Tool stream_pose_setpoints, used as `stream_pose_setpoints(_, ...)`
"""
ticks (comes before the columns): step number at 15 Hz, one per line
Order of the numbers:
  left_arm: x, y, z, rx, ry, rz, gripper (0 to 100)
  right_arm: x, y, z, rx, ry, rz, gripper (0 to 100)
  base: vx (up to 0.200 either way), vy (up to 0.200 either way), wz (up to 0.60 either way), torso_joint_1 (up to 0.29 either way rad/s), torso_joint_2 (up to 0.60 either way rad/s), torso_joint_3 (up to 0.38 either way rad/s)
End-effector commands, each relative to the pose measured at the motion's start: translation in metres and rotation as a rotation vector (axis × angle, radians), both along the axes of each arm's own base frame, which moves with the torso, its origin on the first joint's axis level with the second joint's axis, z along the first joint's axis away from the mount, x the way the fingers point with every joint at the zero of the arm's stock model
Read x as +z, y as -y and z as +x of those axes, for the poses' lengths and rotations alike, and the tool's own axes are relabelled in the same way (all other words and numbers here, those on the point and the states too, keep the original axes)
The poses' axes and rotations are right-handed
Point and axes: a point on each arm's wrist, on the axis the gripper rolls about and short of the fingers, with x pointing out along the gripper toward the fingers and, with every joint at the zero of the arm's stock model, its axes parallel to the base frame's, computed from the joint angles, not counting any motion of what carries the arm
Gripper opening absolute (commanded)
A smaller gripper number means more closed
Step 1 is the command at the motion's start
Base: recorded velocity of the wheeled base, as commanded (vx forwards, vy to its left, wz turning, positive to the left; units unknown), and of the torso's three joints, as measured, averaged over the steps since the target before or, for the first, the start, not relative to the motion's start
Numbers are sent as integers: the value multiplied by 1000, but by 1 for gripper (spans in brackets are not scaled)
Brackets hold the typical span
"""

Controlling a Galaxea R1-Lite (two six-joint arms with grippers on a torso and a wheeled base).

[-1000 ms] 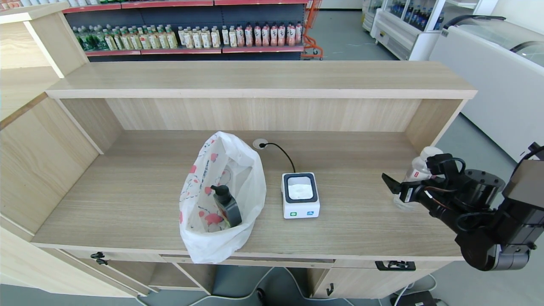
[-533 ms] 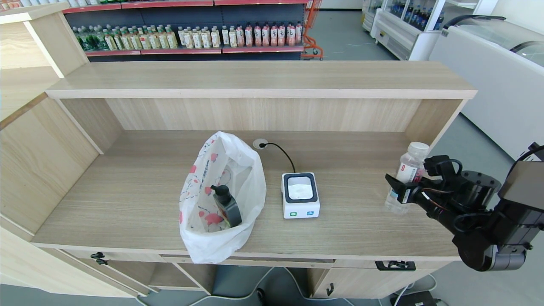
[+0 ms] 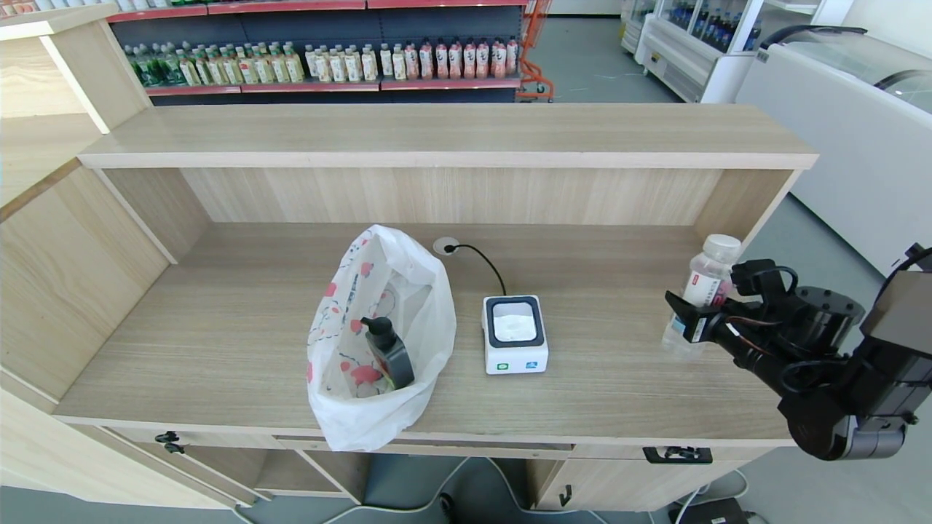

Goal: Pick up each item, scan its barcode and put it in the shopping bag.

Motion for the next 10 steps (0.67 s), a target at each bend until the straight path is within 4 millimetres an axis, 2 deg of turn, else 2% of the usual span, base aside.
stream_pose_setpoints(1,0,0,0,0,0,0,100,34,0,-10,0,97,1,0,0,0,0,0,0,0)
stream_pose_setpoints(3,0,0,0,0,0,0,100,72,4,-33,6,96,94,0,0,0,0,0,0,0)
stream_pose_setpoints(5,0,0,0,1,0,0,100,121,6,-63,55,-1,289,0,0,0,0,0,0,0)
stream_pose_setpoints(6,0,0,0,0,0,0,100,139,4,-84,126,-73,361,0,0,0,0,0,0,0)
stream_pose_setpoints(8,0,0,0,0,0,0,100,154,-2,-116,267,-180,431,0,0,0,0,0,0,0)
stream_pose_setpoints(9,0,0,0,0,0,0,100,167,-10,-135,356,-170,426,0,0,0,0,0,0,0)
stream_pose_setpoints(10,0,0,0,0,0,0,100,176,-18,-144,423,-147,427,0,0,0,0,0,0,0)
